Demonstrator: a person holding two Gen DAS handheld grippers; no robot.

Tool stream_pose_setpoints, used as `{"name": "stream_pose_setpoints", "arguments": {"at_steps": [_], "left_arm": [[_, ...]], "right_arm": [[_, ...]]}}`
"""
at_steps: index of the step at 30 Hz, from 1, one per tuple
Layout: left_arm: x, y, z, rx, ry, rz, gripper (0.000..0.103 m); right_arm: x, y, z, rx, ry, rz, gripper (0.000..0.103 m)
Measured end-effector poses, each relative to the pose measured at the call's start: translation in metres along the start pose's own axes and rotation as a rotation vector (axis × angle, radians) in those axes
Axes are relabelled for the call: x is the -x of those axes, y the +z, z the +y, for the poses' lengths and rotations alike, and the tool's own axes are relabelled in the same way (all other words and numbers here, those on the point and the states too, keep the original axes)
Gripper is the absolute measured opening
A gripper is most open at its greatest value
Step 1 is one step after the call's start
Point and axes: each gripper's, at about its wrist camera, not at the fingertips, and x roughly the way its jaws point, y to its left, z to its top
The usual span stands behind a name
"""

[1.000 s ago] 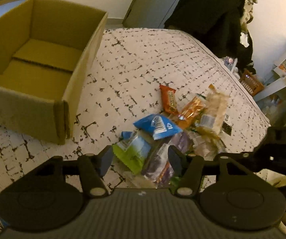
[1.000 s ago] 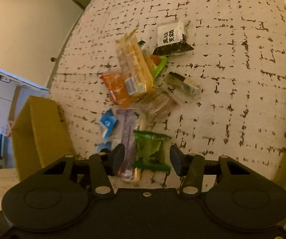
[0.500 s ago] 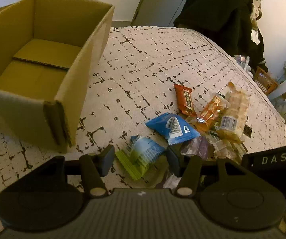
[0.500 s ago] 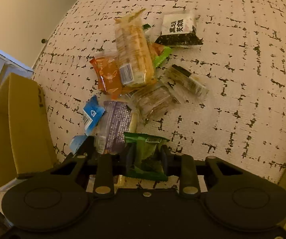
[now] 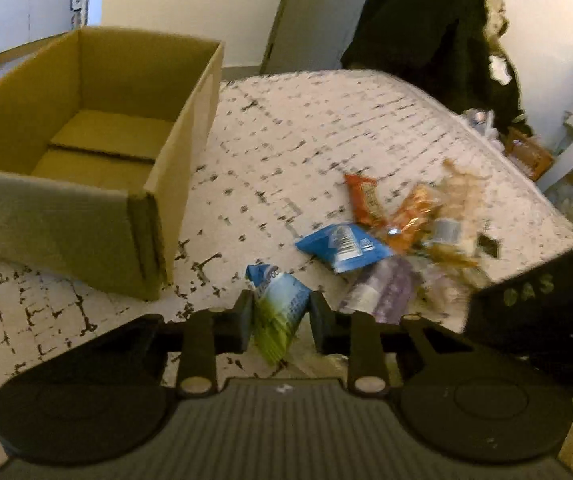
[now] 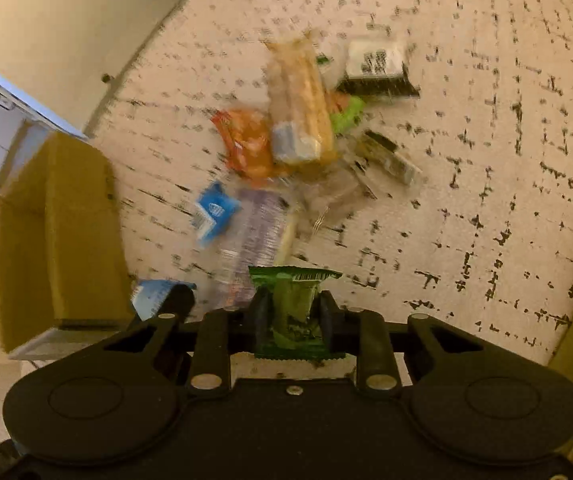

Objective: Organize snacks
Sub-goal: 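Close the right gripper on the green packet while the left gripper grasps the blue-green packet, then carry both packets over the cardboard box and open both grippers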

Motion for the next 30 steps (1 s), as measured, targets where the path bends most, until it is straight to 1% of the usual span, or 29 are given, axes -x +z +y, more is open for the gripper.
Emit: {"name": "stream_pose_setpoints", "arguments": {"at_steps": [2, 4, 7, 12, 17, 23, 27, 30], "left_arm": [[0.015, 0.002, -0.003, -0.026, -0.01, -0.035, 0.028], [0.027, 0.003, -0.004, -0.035, -0.005, -0.067, 0.028], [0.046, 0.006, -0.001, -0.005, 0.003, -0.093, 0.028], [0.076, 0.017, 0.008, -0.007, 0.001, -0.156, 0.028], [0.096, 0.027, 0.02, -0.002, -0.011, -0.178, 0.028], [0.116, 0.038, 0.034, 0.014, -0.021, -0.205, 0.028], [0.13, 0.053, 0.046, 0.025, -0.017, -0.239, 0.028], [0.136, 0.063, 0.057, 0.025, -0.018, -0.252, 0.028]], "right_arm": [[0.013, -0.003, 0.005, 0.012, 0.007, -0.043, 0.026], [0.025, -0.007, 0.012, 0.03, 0.017, -0.076, 0.026], [0.042, -0.012, 0.02, 0.046, 0.052, -0.114, 0.026], [0.065, -0.017, 0.033, 0.072, 0.086, -0.178, 0.026], [0.085, -0.024, 0.051, 0.121, 0.107, -0.231, 0.026], [0.095, -0.033, 0.079, 0.209, 0.133, -0.263, 0.026], [0.103, -0.037, 0.097, 0.264, 0.187, -0.282, 0.026], [0.113, -0.036, 0.107, 0.29, 0.2, -0.317, 0.026]]}}
